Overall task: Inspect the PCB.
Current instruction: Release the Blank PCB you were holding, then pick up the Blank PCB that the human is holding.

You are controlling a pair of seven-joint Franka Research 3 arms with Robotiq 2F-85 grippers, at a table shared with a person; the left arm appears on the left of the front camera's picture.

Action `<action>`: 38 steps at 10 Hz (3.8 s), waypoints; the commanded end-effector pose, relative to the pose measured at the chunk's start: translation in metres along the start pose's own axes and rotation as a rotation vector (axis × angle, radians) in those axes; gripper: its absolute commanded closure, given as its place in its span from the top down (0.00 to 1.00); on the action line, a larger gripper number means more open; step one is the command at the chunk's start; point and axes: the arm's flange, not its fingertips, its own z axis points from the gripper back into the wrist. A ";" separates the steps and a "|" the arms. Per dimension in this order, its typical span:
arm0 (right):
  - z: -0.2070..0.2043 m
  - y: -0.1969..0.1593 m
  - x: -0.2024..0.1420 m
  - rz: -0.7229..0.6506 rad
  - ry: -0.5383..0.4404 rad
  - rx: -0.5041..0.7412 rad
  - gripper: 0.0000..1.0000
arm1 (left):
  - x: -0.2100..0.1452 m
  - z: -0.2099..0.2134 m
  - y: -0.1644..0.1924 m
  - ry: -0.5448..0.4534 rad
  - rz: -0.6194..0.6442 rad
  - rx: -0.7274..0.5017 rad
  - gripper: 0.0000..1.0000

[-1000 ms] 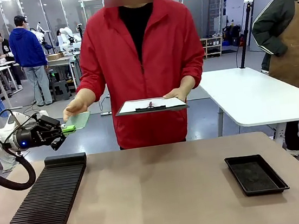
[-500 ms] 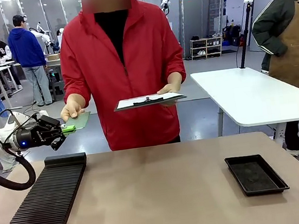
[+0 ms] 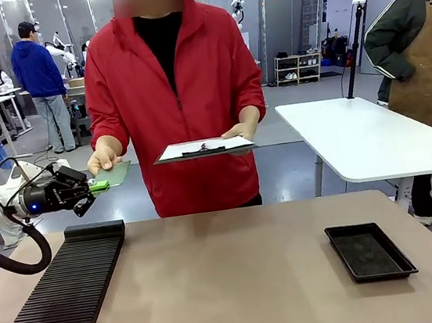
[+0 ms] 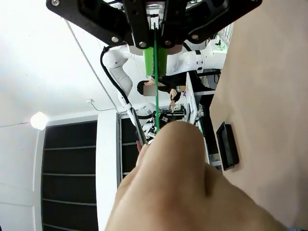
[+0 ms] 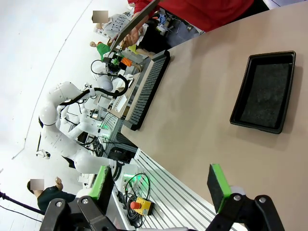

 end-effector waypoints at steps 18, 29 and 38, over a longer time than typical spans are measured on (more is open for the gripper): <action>0.002 0.000 0.002 0.022 -0.008 0.009 1.00 | -0.018 0.003 0.010 -0.013 0.040 0.039 1.00; 0.002 0.000 0.002 0.022 -0.008 0.009 1.00 | -0.018 0.003 0.010 -0.013 0.040 0.039 1.00; 0.002 0.000 0.002 0.022 -0.008 0.009 1.00 | -0.178 0.156 -0.065 -0.089 -0.084 0.050 1.00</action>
